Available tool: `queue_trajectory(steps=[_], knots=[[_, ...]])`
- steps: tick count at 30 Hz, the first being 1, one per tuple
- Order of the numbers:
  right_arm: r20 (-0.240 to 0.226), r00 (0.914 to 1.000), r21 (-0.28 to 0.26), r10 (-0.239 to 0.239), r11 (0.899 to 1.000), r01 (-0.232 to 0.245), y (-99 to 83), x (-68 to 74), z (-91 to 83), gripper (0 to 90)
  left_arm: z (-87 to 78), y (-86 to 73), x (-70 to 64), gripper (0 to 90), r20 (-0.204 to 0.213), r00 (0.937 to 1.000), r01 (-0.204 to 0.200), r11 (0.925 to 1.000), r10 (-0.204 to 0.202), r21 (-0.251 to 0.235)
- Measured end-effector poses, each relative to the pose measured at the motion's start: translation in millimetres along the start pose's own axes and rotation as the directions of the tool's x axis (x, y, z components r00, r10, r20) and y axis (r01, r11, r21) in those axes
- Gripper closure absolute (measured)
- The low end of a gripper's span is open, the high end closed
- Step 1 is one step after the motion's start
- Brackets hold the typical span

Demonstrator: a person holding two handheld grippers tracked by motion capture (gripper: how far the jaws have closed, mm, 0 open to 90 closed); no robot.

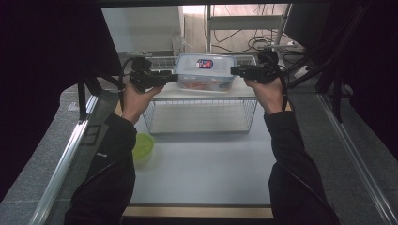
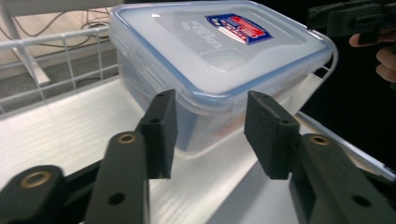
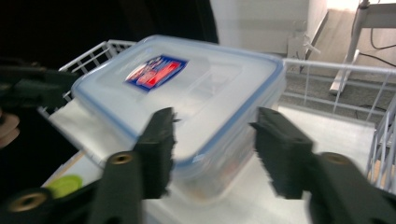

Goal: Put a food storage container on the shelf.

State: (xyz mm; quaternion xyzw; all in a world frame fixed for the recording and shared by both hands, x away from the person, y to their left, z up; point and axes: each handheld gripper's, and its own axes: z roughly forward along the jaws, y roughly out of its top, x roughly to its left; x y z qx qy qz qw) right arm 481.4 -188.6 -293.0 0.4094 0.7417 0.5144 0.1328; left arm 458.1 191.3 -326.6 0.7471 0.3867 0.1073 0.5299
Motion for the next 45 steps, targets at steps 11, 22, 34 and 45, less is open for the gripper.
queue_trajectory(steps=[11, 22, 34, 45], knots=[[0.074, 0.9889, 0.096, -0.129, 0.988, 0.122, -26.2, 11.8, -1.6, 82.9, 3.1, -6.2, -3.2, 71.7, 0.001, 0.9998, -0.022, 0.9996, 0.022, 0.019], [0.117, 0.9929, 0.069, -0.024, 0.997, 0.016, -22.5, 5.5, 22.3, 89.2, 2.1, -6.8, -0.1, 75.6, 0.0, 0.9999, -0.014, 0.9997, 0.014, 0.019], [0.115, 0.9927, 0.083, -0.038, 0.996, 0.028, -17.3, 11.0, 34.4, 89.0, -7.0, -12.0, 4.1, 75.1, -0.011, 0.9999, 0.007, 1.0, -0.007, 0.003], [0.055, 0.9929, 0.059, -0.105, 0.993, 0.102, -28.0, 21.9, 12.7, 71.9, -21.6, -26.1, -21.8, 45.3, -0.05, 0.9958, -0.076, 0.9971, 0.076, 0.003]])
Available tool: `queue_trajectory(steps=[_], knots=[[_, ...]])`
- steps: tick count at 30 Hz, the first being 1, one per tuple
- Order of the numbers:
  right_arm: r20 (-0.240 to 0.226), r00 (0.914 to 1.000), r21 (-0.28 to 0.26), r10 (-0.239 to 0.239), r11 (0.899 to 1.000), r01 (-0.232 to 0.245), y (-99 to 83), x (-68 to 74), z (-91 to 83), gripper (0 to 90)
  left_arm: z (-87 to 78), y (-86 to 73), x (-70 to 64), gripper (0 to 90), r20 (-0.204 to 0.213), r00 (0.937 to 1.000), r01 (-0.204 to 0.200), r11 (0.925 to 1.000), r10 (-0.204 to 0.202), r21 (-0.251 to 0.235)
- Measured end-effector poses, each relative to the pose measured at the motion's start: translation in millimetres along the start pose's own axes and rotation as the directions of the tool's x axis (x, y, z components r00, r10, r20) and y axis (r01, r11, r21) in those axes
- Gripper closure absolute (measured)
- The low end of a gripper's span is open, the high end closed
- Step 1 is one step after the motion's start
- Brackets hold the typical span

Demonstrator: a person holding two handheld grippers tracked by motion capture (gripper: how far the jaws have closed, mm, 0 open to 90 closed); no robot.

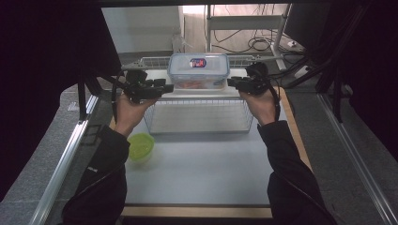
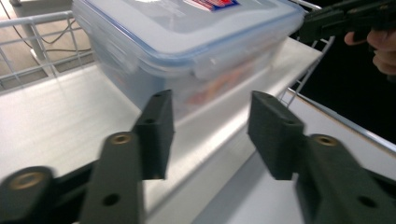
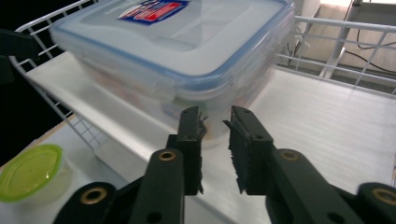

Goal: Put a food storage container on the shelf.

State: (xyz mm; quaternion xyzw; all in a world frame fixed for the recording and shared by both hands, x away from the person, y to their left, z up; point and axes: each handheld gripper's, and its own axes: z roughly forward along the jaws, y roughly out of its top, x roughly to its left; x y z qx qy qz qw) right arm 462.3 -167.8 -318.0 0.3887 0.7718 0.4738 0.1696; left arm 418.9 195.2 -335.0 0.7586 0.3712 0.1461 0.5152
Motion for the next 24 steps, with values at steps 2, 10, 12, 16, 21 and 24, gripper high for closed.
queue_trajectory(steps=[2, 10, 12, 16, 21, 24], knots=[[-0.003, 1.0, -0.001, -0.008, 1.0, 0.008, -1.8, 1.5, -2.3, 70.1, -4.0, -6.2, -5.8, 42.6, -0.004, 0.9998, -0.017, 0.9998, 0.017, 0.003], [-0.026, 0.9977, -0.011, -0.062, 0.998, 0.062, -19.9, 11.6, -19.1, 51.0, -16.5, -36.9, -26.2, 25.8, -0.021, 0.9956, -0.091, 0.9958, 0.091, 0.012], [-0.032, 0.9963, -0.016, -0.079, 0.997, 0.079, -28.1, 16.9, -24.7, 44.8, -18.7, -44.7, -29.5, 21.1, -0.013, 0.996, -0.088, 0.9961, 0.088, 0.006], [-0.038, 0.994, -0.024, -0.103, 0.995, 0.102, -37.0, 23.1, -30.4, 39.0, -21.0, -59.5, -36.9, 19.2, -0.008, 0.9964, -0.084, 0.9965, 0.084, 0.007], [-0.058, 0.9883, -0.028, -0.141, 0.99, 0.14, -54.5, 34.4, -37.9, 28.9, -21.2, -80.1, -47.7, 14.8, 0.018, 0.9972, -0.072, 0.9974, 0.072, -0.002], [-0.071, 0.9855, -0.025, -0.154, 0.988, 0.152, -67.6, 39.8, -41.0, 23.3, -17.2, -94.3, -53.9, 13.0, 0.045, 0.9972, -0.06, 0.9982, 0.06, -0.001]])
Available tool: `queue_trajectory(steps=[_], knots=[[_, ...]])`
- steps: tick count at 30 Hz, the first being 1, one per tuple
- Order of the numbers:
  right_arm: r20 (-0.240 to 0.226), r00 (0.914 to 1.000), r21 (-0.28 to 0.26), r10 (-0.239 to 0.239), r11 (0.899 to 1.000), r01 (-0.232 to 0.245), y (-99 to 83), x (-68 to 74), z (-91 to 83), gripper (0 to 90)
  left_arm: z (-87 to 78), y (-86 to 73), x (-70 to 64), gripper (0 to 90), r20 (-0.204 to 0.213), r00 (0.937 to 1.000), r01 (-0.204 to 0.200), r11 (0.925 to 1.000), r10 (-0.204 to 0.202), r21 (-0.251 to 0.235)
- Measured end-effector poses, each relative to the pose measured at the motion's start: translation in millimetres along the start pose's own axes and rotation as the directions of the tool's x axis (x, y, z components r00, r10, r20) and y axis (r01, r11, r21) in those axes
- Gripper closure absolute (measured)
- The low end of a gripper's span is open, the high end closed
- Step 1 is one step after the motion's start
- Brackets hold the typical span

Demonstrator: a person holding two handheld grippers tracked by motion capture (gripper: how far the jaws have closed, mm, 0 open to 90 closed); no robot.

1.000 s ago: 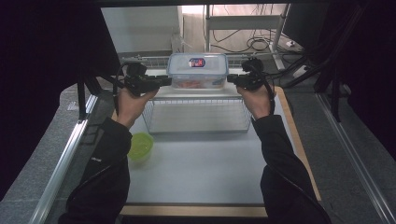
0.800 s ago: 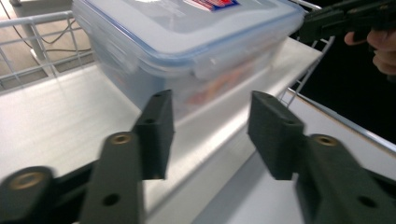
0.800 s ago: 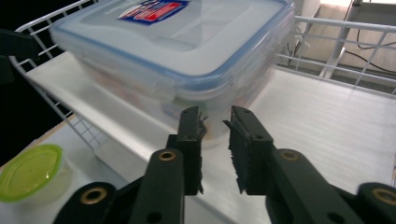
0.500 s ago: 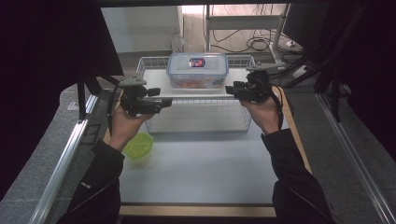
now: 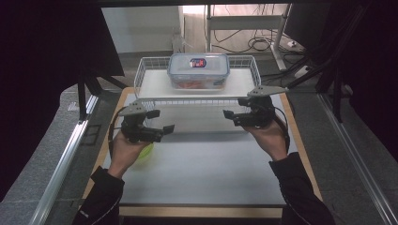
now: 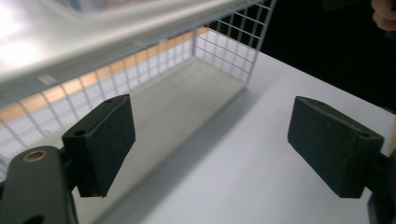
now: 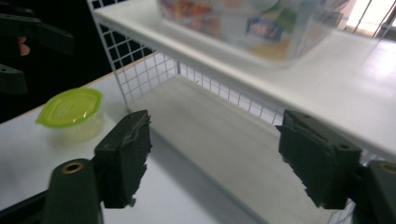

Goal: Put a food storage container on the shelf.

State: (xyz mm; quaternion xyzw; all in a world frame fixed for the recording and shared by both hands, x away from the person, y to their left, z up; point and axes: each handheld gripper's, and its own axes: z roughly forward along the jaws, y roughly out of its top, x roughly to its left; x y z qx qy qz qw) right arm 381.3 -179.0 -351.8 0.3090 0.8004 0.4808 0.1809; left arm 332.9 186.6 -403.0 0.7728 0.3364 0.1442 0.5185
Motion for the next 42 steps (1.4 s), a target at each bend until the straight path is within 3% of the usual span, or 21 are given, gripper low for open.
queue_trajectory(steps=[1, 7, 11, 15, 19, 27, 34, 37, 42], knots=[[0.001, 0.9999, 0.001, -0.012, 1.0, 0.012, -8.9, 4.1, -1.9, 19.3, 3.3, -8.5, -4.9, 11.8, -0.004, 0.9999, -0.015, 0.9998, 0.015, 0.014], [0.005, 0.9994, 0.017, -0.033, 0.999, 0.033, -30.8, 9.7, -6.8, 12.0, 9.1, -25.4, -16.8, 7.2, -0.035, 0.9982, -0.047, 0.9983, 0.048, 0.035], [0.004, 0.9999, 0.018, -0.016, 1.0, 0.016, -51.4, 11.8, -11.5, 6.5, 10.0, -38.1, -26.1, 4.5, -0.029, 0.9975, -0.064, 0.9979, 0.064, 0.013], [-0.005, 1.0, 0.01, -0.002, 1.0, 0.002, -68.1, 14.3, -14.5, 2.1, 9.8, -48.2, -33.7, 3.9, 0.008, 0.9971, -0.077, 0.9964, 0.076, 0.037], [-0.004, 1.0, 0.019, -0.003, 1.0, 0.003, -78.4, 16.5, -16.4, 1.1, 5.7, -59.1, -40.4, 3.6, 0.016, 0.9978, -0.065, 0.9974, 0.064, 0.031], [-0.017, 0.9998, 0.037, -0.004, 0.999, 0.005, -101.6, 30.1, -20.6, 0.4, 5.9, -85.8, -53.9, 1.1, -0.037, 0.9958, -0.082, 0.9957, 0.084, 0.044], [-0.042, 0.999, 0.048, 0.014, 0.999, -0.012, -125.0, 36.6, -20.5, 0.1, 7.6, -111.4, -57.5, 0.6, -0.037, 0.9963, -0.074, 0.9932, 0.078, 0.089], [-0.001, 0.9997, 0.056, -0.026, 0.998, 0.026, -138.3, 41.2, -21.4, 0.0, 11.2, -119.5, -62.7, 0.6, -0.05, 0.9917, -0.111, 0.9843, 0.119, 0.137], [0.012, 0.9999, 0.088, -0.008, 0.996, 0.007, -154.3, 40.6, -21.8, 0.0, 15.4, -122.7, -63.9, 1.4, -0.043, 0.9935, -0.096, 0.9793, 0.106, 0.178]])
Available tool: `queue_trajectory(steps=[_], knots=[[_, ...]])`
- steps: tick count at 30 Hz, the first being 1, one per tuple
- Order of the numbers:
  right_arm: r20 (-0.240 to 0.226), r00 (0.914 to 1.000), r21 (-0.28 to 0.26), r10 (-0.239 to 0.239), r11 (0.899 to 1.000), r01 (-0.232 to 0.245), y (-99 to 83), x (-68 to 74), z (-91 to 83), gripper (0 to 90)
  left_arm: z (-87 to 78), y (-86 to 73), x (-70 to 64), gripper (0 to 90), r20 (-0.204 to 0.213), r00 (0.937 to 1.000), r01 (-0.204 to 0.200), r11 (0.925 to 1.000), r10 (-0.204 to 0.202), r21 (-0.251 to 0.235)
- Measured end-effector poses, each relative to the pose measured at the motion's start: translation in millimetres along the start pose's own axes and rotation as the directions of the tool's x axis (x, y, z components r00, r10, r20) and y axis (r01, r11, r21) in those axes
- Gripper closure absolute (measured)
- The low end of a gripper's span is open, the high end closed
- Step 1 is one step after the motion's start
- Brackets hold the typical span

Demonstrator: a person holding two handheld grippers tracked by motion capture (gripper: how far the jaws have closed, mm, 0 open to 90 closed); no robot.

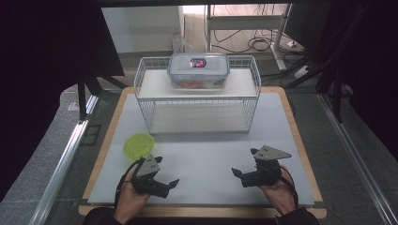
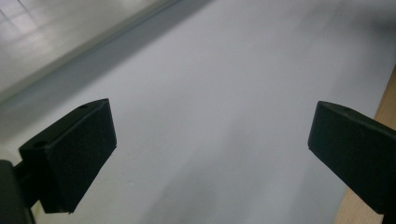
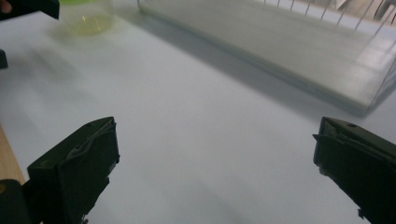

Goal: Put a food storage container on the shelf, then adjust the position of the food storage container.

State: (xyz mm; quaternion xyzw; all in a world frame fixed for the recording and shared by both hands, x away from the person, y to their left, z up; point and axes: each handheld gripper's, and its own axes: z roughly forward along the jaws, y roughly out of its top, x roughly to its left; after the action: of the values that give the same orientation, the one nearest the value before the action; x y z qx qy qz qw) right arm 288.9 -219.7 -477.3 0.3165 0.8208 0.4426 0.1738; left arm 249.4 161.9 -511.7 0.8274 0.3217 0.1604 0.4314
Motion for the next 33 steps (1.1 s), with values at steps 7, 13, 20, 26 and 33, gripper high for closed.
queue_trajectory(steps=[7, 13, 20, 26, 33], knots=[[0.023, 0.9997, 0.028, 0.01, 1.0, -0.011, -9.8, -4.3, 4.8, 0.0, -0.4, 1.3, 3.8, 1.5, -0.002, 0.9993, 0.038, 0.9993, -0.038, 0.003], [0.035, 0.9992, 0.043, 0.018, 0.999, -0.019, -12.2, -6.5, 8.1, 0.1, -6.0, 4.9, 16.0, 11.5, -0.023, 0.9971, 0.072, 0.9974, -0.072, -0.002], [0.01, 0.9994, 0.056, 0.032, 0.998, -0.033, -12.4, -5.6, 11.2, 1.1, -20.9, 12.6, 41.2, 57.4, -0.051, 0.9915, 0.118, 0.9925, -0.12, -0.032], [0.011, 0.9994, 0.061, 0.032, 0.998, -0.032, -13.0, -5.8, 12.0, 1.9, -30.7, 13.5, 75.6, 88.5, -0.116, 0.9785, 0.168, 0.9854, -0.17, -0.024], [0.007, 0.9992, 0.073, 0.039, 0.997, -0.039, -13.9, -6.6, 12.9, 2.8, -56.1, -1.1, 112.0, 89.6, -0.211, 0.9428, 0.248, 0.966, -0.258, -0.073]])
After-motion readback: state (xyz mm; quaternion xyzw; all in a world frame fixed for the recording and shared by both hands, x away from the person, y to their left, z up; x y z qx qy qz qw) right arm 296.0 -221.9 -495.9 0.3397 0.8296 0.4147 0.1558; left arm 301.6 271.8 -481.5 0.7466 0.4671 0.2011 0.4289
